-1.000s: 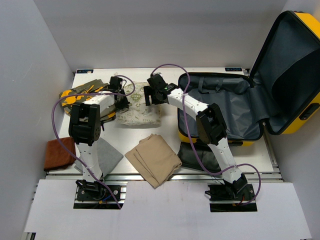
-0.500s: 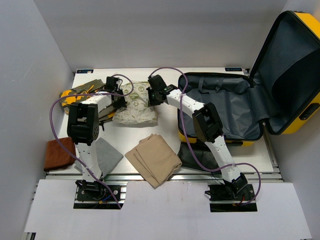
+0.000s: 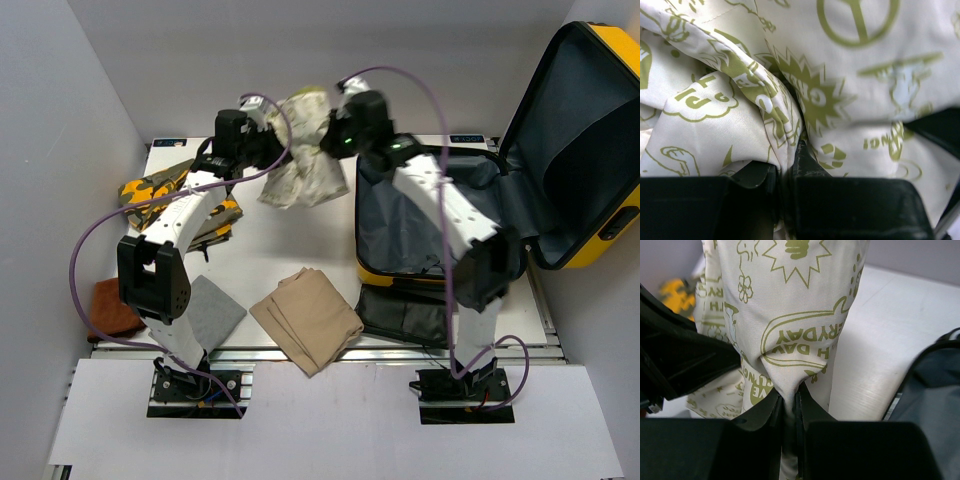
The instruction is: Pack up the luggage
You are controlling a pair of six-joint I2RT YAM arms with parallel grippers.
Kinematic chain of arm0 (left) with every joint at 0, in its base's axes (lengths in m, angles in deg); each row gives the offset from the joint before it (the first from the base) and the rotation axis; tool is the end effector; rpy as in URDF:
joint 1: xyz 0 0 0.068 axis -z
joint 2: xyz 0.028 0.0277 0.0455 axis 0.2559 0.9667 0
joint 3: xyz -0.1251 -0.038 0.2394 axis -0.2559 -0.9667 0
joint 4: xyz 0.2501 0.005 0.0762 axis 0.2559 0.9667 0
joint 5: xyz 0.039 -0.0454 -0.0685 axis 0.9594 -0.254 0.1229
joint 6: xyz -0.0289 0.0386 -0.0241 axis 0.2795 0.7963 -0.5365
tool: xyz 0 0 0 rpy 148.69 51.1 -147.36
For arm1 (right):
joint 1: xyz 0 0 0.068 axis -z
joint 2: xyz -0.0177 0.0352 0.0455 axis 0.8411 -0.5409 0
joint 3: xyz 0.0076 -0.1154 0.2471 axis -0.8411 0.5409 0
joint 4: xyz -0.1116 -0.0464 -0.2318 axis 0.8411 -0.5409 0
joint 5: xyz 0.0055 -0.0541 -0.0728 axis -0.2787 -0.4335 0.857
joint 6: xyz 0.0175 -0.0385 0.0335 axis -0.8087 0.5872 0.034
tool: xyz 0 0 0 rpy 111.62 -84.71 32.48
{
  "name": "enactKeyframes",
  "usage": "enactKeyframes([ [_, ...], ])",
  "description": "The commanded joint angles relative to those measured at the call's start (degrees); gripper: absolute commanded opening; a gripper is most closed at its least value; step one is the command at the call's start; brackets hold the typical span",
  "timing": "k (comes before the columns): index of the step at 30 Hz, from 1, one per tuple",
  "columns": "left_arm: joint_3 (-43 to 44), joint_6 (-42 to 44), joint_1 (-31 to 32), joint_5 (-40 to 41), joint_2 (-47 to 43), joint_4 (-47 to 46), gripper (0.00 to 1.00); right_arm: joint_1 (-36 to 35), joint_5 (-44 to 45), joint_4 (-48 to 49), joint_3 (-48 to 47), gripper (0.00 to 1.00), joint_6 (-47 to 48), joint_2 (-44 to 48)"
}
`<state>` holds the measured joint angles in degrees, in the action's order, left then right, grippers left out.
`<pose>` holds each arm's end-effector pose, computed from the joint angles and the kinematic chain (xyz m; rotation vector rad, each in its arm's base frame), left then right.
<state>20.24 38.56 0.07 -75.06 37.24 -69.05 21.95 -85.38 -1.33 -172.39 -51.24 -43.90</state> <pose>0.4043 -0.1187 0.3186 0.0890 2.1570 -0.6896 0.3834 0.2709 0.3817 -0.3359 1.9664 0.5643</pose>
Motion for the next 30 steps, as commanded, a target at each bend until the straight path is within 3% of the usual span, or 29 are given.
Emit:
enactKeyframes([
  [1, 5.94, -1.74, 7.59, -7.53, -1.17, -3.04, 0.0, 8.05, -4.62, 1.39, 5.29, 0.0, -4.59, 7.11],
  [12, 20.0, -3.24, 24.74, -2.88, 17.27, 2.49, 0.0, 30.99, -3.74, -1.88, 38.86, 0.0, -4.77, 24.08],
  [21, 38.28, -3.06, 28.96, 2.91, 34.25, 8.21, 0.0, 39.87, -5.13, 6.55, 43.9, 0.0, -2.67, 19.53],
  [27, 37.94, -2.45, 28.96, 7.23, 35.66, 8.39, 0.01, 39.88, -9.37, 14.47, 45.13, 0.0, 1.64, 13.73],
  [30, 39.0, -1.57, 28.96, 10.13, 36.36, 8.21, 0.29, 39.62, -8.84, 14.75, 44.43, 0.0, 2.26, 11.35],
])
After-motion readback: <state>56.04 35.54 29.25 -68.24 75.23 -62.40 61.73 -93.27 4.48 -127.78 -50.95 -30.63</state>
